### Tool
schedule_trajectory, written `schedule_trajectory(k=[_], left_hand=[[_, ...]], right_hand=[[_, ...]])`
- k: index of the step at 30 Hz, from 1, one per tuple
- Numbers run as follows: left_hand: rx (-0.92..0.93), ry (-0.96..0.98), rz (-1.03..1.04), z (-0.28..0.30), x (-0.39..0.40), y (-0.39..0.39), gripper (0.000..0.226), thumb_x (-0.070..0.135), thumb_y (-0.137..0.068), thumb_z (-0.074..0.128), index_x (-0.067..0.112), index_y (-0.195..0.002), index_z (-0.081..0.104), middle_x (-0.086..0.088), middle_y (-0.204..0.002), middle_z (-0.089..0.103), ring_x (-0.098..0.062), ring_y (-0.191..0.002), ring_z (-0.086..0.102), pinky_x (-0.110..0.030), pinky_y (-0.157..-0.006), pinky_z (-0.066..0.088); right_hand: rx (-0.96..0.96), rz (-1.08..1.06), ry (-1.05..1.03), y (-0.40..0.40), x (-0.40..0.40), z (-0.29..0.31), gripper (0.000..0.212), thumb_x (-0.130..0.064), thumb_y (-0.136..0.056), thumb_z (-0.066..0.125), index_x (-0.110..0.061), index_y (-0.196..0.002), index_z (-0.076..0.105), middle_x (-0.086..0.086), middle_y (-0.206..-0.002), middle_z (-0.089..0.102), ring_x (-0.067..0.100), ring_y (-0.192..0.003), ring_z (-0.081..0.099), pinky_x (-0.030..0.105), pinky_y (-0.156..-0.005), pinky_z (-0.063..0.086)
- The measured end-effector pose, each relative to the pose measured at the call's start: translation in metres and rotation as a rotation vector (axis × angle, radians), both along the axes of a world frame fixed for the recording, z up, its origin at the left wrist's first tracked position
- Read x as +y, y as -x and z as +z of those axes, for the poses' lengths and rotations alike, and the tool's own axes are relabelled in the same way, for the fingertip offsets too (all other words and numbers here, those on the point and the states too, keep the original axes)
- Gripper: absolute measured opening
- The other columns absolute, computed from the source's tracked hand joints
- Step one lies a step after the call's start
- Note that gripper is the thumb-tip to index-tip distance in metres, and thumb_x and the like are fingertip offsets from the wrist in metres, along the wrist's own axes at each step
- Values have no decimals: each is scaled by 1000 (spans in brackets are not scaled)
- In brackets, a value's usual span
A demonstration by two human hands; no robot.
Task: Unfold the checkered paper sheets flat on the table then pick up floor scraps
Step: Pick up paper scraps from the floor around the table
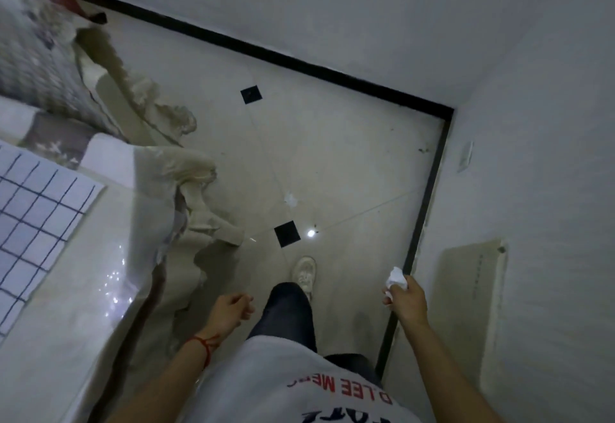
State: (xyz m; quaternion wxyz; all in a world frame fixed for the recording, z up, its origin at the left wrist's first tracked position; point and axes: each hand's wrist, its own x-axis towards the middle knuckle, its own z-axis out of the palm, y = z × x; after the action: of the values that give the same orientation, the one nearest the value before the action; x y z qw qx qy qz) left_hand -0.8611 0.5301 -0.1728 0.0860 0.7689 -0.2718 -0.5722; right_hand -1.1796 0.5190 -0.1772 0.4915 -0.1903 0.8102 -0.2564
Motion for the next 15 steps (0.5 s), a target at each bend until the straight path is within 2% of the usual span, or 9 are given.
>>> schedule_trajectory(k=[5,8,11,13,15], left_hand=[[3,69,-156,5,-105,19,36,10,-92,49,13,-57,56,-4,-60,58,-16,-60,52,-26,-62,41],[28,153,-222,14,-177,36,27,15,-93,48,12,-70,61,1,-67,61,-11,-62,55,-20,-57,41],[16,188,-222,11,-235,50,22,17,-94,47,5,-90,65,-4,-77,63,-14,-68,57,-19,-57,41],[21,193,-199,6,-266,57,21,18,-94,47,6,-89,64,-9,-82,63,-20,-75,57,-25,-66,45],[16,193,-167,3,-289,60,20,17,-94,47,8,-86,62,-12,-84,63,-22,-79,57,-33,-78,48]], right_hand=[[-23,-18,-13,21,-69,6,12,-5,-90,50,-4,-100,58,13,-81,58,23,-67,54,34,-67,47],[-16,5,-27,28,-111,9,8,-7,-90,52,-6,-96,57,8,-74,58,24,-70,56,40,-74,48],[-23,50,-50,33,-156,7,7,-5,-89,52,-9,-93,56,6,-75,59,23,-68,56,32,-65,49],[-28,120,-60,37,-193,2,7,-5,-89,51,-7,-91,57,10,-77,59,24,-68,54,28,-60,46],[-18,213,-82,41,-232,-3,7,-7,-90,50,-5,-87,56,13,-79,58,26,-71,54,30,-62,46]])
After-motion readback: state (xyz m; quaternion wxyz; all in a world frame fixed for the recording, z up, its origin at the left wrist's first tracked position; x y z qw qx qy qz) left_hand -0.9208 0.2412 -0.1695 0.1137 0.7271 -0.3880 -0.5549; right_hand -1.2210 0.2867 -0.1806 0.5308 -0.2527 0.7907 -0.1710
